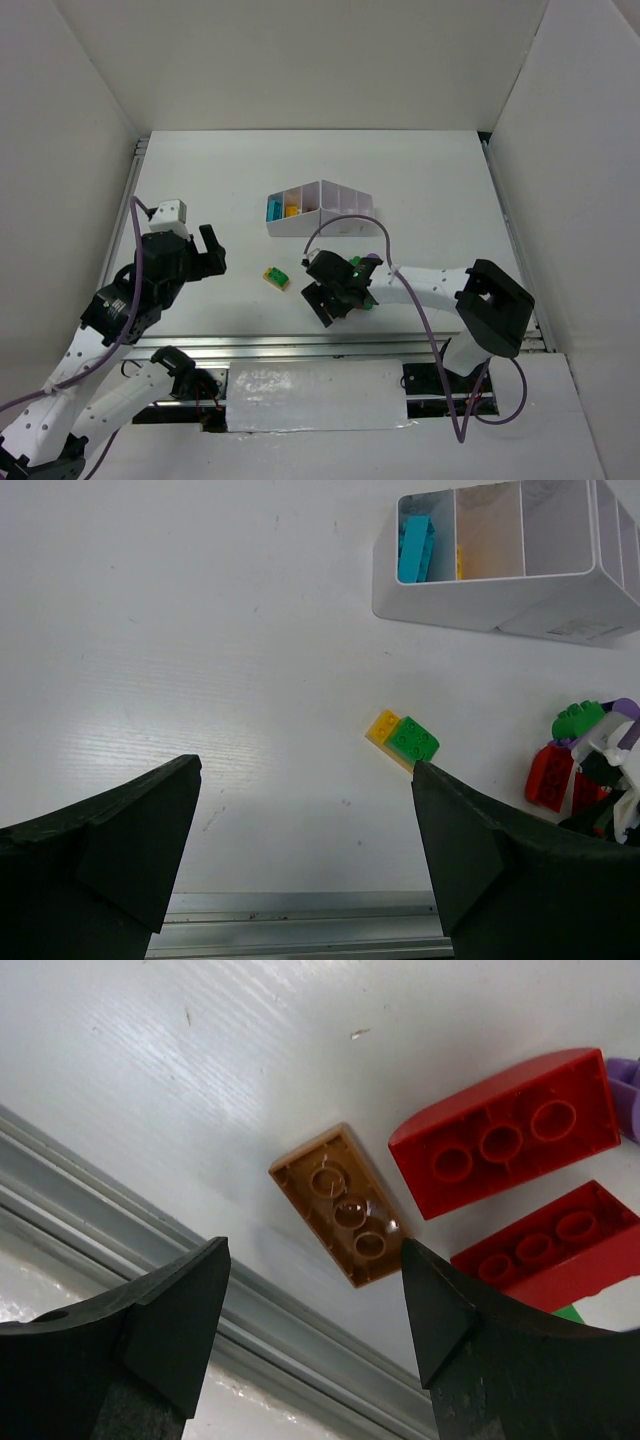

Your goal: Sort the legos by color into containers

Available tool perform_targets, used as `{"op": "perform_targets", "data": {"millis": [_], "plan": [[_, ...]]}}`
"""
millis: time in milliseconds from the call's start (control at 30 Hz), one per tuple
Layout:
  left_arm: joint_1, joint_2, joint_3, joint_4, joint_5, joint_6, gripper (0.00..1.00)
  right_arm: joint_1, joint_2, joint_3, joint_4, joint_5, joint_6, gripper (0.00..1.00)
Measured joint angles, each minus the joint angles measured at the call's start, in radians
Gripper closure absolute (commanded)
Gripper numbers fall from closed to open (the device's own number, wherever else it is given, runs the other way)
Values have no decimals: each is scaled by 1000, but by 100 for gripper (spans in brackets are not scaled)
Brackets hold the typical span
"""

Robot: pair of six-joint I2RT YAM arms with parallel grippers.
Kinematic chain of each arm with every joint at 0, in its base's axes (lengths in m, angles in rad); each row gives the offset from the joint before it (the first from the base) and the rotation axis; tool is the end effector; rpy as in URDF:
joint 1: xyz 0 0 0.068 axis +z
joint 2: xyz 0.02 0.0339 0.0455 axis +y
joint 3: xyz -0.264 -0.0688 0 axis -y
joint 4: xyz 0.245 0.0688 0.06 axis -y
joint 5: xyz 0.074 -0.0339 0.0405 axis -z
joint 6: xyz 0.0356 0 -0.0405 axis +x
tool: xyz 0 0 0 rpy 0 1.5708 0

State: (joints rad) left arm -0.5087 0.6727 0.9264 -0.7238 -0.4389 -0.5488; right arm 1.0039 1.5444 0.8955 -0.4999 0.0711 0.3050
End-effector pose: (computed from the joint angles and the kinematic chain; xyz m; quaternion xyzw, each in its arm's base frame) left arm 0.1212 -0.0503 0.3495 -0.1305 0.8295 -0.0973 0.5343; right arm 0.1575 0.2427 0.1773 -0.3276 0.9207 0.0998 0.1872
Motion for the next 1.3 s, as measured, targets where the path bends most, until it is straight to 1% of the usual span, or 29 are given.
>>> {"op": "perform_targets", "data": {"millis": [133, 533, 833, 1133, 1300], "plan": [[0, 0, 0, 1, 8, 0, 0, -1, 10, 4, 6, 2, -4, 21], [0, -1, 0, 22, 34, 5, 1, -26, 12, 13, 1, 8, 2, 20], [0, -8, -6, 26, 52, 24, 1, -48, 80, 36, -1, -7, 19, 20], [0, -9, -6, 31, 59, 24, 0, -47, 84, 36, 0, -25, 27, 24], [0, -9, -6, 35, 60, 25, 0, -22, 92, 36, 5, -21, 47, 28]]}}
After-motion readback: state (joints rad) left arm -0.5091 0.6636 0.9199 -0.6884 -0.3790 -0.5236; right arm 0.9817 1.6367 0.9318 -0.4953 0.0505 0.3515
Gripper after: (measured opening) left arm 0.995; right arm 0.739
